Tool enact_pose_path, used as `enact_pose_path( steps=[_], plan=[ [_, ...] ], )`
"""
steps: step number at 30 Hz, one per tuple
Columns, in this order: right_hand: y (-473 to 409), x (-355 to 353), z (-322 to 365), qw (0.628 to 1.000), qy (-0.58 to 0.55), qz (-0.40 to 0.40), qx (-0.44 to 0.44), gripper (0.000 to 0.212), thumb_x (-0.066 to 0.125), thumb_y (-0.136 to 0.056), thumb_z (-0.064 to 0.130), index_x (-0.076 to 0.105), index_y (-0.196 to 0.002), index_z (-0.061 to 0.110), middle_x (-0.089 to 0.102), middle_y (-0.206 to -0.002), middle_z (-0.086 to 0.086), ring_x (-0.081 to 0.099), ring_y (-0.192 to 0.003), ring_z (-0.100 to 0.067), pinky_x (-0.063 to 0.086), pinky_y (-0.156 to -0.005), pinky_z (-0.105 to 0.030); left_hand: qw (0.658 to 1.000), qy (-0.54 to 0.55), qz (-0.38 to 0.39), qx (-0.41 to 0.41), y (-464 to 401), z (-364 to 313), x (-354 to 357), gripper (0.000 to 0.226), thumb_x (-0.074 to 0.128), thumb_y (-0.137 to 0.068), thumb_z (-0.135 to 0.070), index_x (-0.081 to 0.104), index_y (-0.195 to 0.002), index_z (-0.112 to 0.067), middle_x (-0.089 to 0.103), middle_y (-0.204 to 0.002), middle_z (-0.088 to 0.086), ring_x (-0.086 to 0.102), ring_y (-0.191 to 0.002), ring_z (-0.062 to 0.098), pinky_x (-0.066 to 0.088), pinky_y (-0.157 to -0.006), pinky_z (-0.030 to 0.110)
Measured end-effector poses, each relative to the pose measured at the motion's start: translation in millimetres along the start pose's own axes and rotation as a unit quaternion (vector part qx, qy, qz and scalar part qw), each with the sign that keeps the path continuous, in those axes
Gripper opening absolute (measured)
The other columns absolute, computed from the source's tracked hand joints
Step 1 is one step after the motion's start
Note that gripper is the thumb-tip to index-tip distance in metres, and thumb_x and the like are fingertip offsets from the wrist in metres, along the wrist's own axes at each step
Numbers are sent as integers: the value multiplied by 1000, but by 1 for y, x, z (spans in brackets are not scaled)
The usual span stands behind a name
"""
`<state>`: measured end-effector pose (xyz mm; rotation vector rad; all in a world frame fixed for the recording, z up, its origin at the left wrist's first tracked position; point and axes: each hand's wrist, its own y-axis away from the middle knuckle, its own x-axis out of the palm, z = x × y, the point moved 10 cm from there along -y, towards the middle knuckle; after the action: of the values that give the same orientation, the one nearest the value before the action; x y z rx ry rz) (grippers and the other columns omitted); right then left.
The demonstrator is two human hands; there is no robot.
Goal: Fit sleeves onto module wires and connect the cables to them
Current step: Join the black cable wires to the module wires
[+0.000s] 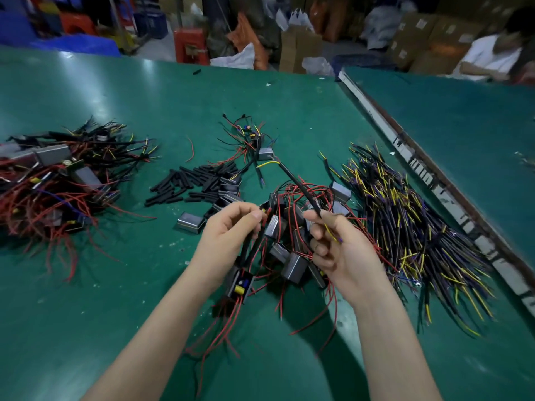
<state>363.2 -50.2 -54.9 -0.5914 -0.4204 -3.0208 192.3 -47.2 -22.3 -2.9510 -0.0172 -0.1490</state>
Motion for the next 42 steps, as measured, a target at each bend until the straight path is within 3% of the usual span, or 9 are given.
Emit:
enact_pose_path(
  steps=[8, 11, 15, 22, 26, 31, 35, 39, 42],
  plan=[
    [5, -3, 9, 992, 110, -18, -62, 21, 51, -95, 14, 66, -93, 0, 57, -61, 10, 33, -49, -8, 23, -40, -16, 999, -17, 28, -3, 3, 1, 0, 19, 53, -92, -2, 60, -78, -12, 59, -61, -10, 53, -62, 3, 45, -66, 13],
    [15, -8, 27, 971, 188, -30, -147, 18, 61, -90, 26, 73, -102, 21, 53, -58, 13, 38, -51, -4, 33, -46, -13, 998, -37, 46, -3, 8, 2, 3, 17, 54, -92, -5, 61, -80, -15, 62, -64, -11, 57, -66, 4, 47, -68, 14],
    [23, -10, 36, 949, 246, -18, -195, 19, 63, -77, 44, 74, -93, 45, 61, -66, 17, 48, -57, -2, 42, -58, -13, 998, -37, 52, -3, 11, 2, 5, 13, 53, -93, -8, 63, -88, -15, 65, -71, -8, 59, -72, 4, 47, -72, 13],
    [29, -9, 37, 929, 288, 11, -231, 16, 62, -82, 40, 72, -92, 49, 64, -75, 22, 53, -64, 4, 46, -64, -12, 998, -37, -46, -9, -1, -5, -9, 13, 53, -95, -16, 58, -100, -26, 64, -102, -2, 60, -95, 5, 45, -82, 11],
    [27, -9, 33, 923, 307, 14, -230, 17, 63, -82, 45, 71, -97, 49, 67, -83, 20, 55, -67, 2, 48, -65, -15, 995, -45, -89, -25, -9, -7, -18, 10, 53, -94, -25, 63, -92, -28, 67, -93, -9, 60, -84, -4, 41, -69, 3],
    [29, -9, 37, 916, 311, -4, -253, 17, 63, -85, 38, 72, -96, 46, 70, -94, 18, 62, -87, 4, 44, -78, -10, 994, -34, -105, -13, -7, -16, -23, 18, 57, -92, -10, 66, -79, -19, 65, -69, -12, 58, -68, -3, 45, -69, 7],
    [30, -13, 44, 907, 316, -68, -270, 11, 66, -86, 31, 73, -93, 36, 65, -88, 14, 57, -78, 2, 40, -72, -10, 992, -12, -119, -45, -1, -15, -27, 20, 56, -90, -6, 68, -76, -14, 65, -66, -8, 58, -63, -3, 44, -62, 6],
    [35, -9, 54, 864, 389, -139, -286, 15, 66, -88, 25, 66, -100, 35, 57, -107, 8, 50, -110, -10, 40, -93, -26, 987, 17, -135, -80, 4, -13, -29, 19, 58, -89, -10, 71, -76, -16, 67, -67, -5, 60, -65, 2, 44, -59, 8],
    [39, 0, 53, 837, 442, -174, -271, 25, 67, -86, 32, 58, -108, 42, 47, -118, 7, 33, -119, -12, 33, -104, -43, 979, 51, -164, -110, 11, -9, -29, 17, 61, -87, -17, 71, -73, -21, 69, -69, -8, 62, -67, 2, 42, -62, 17]
  ],
)
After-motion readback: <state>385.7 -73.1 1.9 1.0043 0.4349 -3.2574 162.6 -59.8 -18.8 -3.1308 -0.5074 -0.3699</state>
